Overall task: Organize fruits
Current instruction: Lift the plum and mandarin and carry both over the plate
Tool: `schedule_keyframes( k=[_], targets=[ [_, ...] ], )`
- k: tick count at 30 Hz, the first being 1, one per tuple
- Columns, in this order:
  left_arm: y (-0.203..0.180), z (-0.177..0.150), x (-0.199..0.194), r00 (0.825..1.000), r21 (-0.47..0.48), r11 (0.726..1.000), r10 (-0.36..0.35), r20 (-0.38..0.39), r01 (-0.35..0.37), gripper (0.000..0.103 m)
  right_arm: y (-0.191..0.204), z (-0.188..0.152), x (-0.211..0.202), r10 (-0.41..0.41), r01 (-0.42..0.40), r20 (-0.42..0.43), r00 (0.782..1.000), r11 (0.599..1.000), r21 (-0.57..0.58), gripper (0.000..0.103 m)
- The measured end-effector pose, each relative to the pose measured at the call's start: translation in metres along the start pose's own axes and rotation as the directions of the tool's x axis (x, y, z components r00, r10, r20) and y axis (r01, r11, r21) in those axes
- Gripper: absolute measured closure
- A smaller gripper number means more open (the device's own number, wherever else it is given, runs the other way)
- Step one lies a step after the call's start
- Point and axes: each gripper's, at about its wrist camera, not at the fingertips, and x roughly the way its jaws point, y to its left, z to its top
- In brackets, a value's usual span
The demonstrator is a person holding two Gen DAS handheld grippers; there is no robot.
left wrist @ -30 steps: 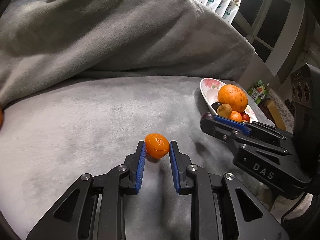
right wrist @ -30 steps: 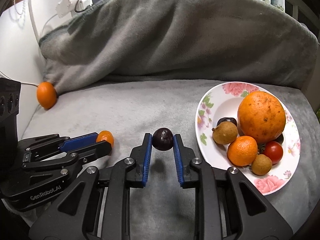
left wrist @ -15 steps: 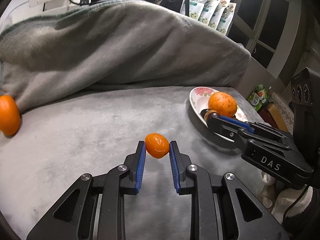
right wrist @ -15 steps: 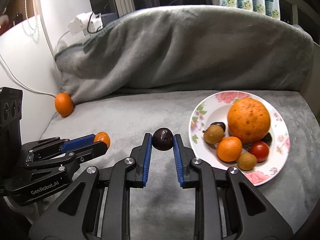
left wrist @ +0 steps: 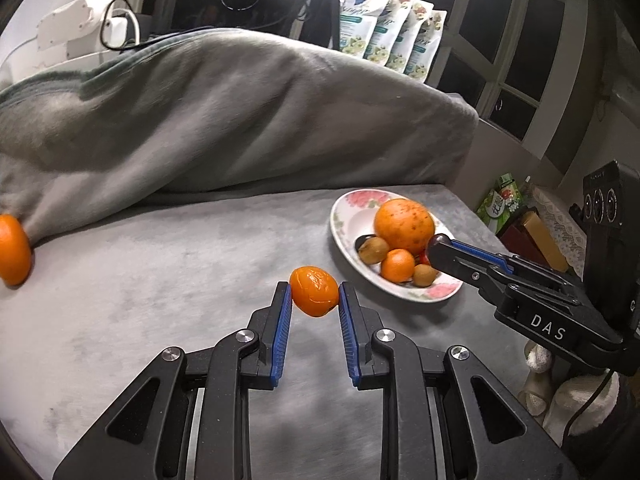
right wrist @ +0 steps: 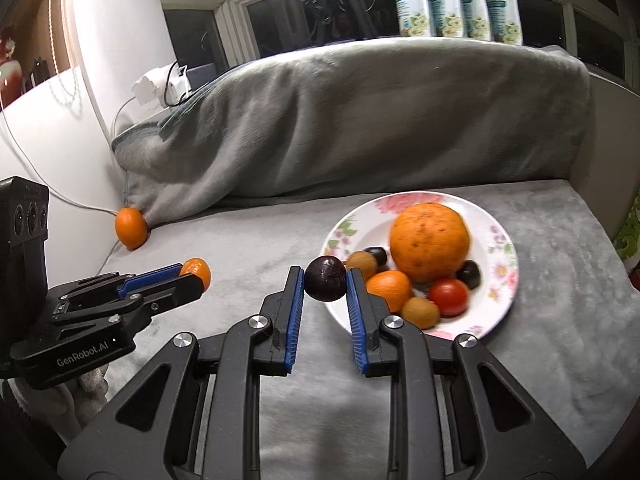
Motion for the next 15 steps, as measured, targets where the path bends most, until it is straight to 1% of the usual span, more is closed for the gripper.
schedule_keyframes(
  k=[10,15],
  targets=[
    [-0.025,0.012,0.010,1.000,0.010,1.000,-0.012,0.005,0.012,0.081,-0.042,0.001,-0.025,-0.021,0.020,0.045,0.999,0.999,0.038,0.080],
    [-0.035,0.019,0.021,1.000,0.014,1.000,-0.017,0.005,0.017,0.081,-0.065,0.003,-0.032,-0.037,0.034,0.058,0.998,0.997,0.064,0.080]
  ],
)
